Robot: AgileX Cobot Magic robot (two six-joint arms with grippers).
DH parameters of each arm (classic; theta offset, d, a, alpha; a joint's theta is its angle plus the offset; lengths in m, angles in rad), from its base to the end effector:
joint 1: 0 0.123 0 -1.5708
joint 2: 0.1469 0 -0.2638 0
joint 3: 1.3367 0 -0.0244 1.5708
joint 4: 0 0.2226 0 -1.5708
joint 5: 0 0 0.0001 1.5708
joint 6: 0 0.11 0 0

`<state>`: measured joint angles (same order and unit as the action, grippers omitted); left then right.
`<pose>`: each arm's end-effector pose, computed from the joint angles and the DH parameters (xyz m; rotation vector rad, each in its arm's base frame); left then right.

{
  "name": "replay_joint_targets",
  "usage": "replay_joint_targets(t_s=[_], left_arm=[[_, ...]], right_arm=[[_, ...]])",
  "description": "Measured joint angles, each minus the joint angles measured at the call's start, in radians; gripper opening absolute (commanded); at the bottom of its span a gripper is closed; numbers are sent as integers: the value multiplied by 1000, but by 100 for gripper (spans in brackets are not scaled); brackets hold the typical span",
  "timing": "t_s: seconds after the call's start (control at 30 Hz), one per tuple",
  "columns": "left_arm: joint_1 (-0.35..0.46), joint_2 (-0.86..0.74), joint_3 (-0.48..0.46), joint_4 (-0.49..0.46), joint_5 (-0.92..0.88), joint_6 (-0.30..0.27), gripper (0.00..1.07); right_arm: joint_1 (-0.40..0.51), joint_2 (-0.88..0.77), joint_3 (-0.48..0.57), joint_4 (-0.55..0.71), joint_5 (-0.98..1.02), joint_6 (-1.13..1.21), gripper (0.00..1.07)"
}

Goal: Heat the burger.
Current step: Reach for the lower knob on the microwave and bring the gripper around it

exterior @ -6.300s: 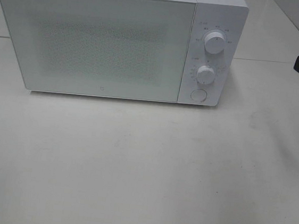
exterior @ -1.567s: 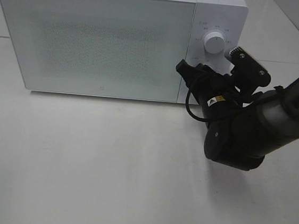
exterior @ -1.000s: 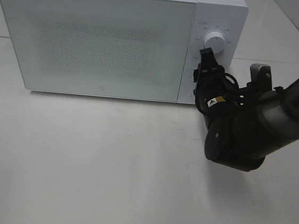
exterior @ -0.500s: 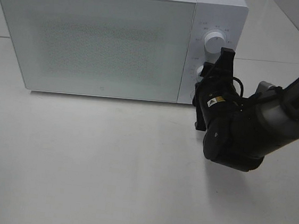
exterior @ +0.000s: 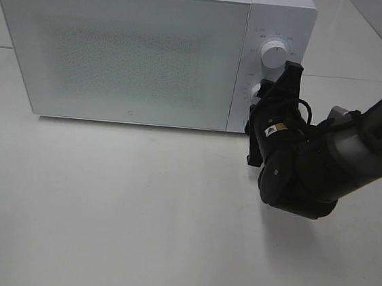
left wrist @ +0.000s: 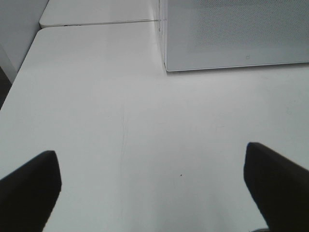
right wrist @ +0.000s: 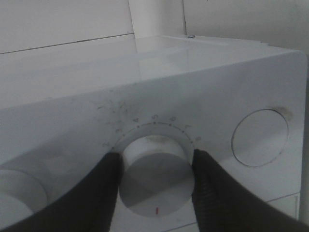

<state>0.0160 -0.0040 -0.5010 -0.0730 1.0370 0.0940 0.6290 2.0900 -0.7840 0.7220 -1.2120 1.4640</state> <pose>0.0092 -0.0068 0.2579 0.0810 2.0119 -0.0169 0.3219 0.1500 0.1202 1.3864 1.1744 1.2247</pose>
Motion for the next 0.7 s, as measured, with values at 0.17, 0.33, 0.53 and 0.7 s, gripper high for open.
replay_joint_targets(t_s=[0.17,0.33,0.53,0.7], left_arm=[[0,0,0,0,0,0,98],[0,0,0,0,0,0,98],[0,0,0,0,0,0,98],[0,0,0,0,0,0,98]], right_arm=[[0,0,0,0,0,-29,59],[1,0,2,1,29,-105,85],[-1,-42,30,-40,19,-191,80],[-3,-63,76,-78,6,-212,77]])
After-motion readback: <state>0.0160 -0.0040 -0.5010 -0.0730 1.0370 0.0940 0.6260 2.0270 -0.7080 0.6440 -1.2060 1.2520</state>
